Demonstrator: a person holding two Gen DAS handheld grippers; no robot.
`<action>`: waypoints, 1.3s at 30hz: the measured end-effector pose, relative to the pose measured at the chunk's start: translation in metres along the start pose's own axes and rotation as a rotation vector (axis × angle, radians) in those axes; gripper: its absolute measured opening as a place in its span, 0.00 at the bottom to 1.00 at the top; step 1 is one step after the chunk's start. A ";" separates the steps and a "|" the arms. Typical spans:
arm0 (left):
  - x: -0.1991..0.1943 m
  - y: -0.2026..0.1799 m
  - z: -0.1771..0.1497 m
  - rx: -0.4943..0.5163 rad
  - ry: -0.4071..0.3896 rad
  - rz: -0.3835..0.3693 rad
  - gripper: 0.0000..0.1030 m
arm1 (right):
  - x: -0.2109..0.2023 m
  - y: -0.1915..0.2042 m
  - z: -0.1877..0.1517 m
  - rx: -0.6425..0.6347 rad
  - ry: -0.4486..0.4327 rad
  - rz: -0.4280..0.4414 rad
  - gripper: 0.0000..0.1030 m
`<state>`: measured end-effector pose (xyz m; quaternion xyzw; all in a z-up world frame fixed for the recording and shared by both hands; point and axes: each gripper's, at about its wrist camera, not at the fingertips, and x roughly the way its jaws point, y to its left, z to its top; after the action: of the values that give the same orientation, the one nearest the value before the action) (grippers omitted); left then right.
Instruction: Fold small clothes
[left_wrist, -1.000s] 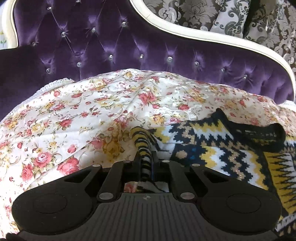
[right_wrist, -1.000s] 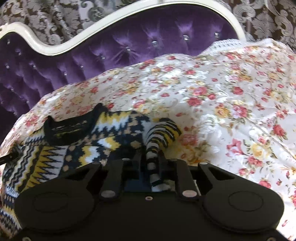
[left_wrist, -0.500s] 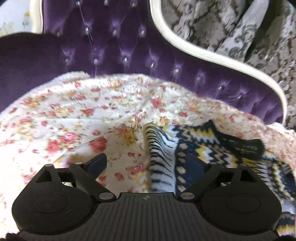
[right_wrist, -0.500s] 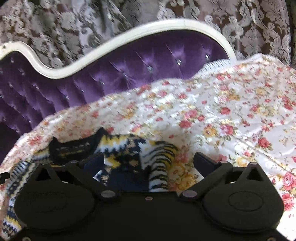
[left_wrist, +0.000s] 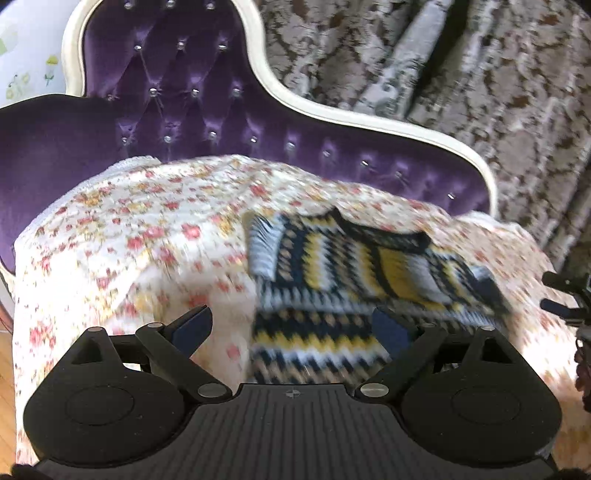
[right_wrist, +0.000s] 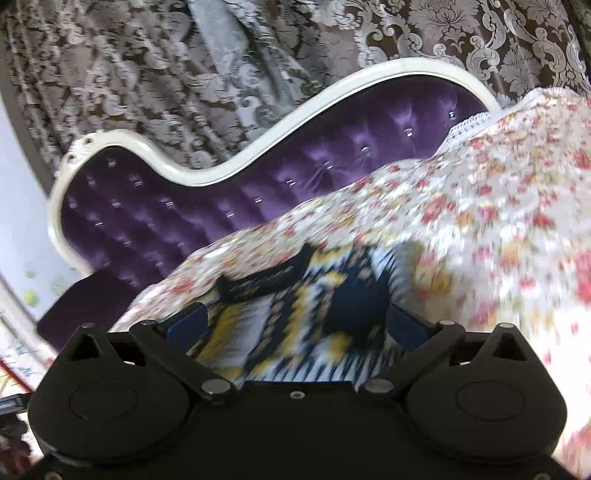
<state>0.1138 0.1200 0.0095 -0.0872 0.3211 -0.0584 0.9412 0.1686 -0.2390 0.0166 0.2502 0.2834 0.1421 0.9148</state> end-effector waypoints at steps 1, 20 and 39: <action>-0.005 -0.003 -0.005 0.008 0.008 -0.006 0.91 | -0.009 0.004 -0.006 -0.005 0.008 0.008 1.00; -0.077 -0.040 -0.115 0.068 0.083 -0.033 0.91 | -0.116 0.053 -0.122 -0.053 0.338 0.103 1.00; -0.074 -0.040 -0.150 0.080 0.093 0.024 0.91 | -0.105 0.052 -0.164 0.069 0.448 0.059 1.00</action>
<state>-0.0388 0.0744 -0.0548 -0.0429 0.3631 -0.0637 0.9286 -0.0175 -0.1763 -0.0257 0.2518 0.4766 0.2109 0.8154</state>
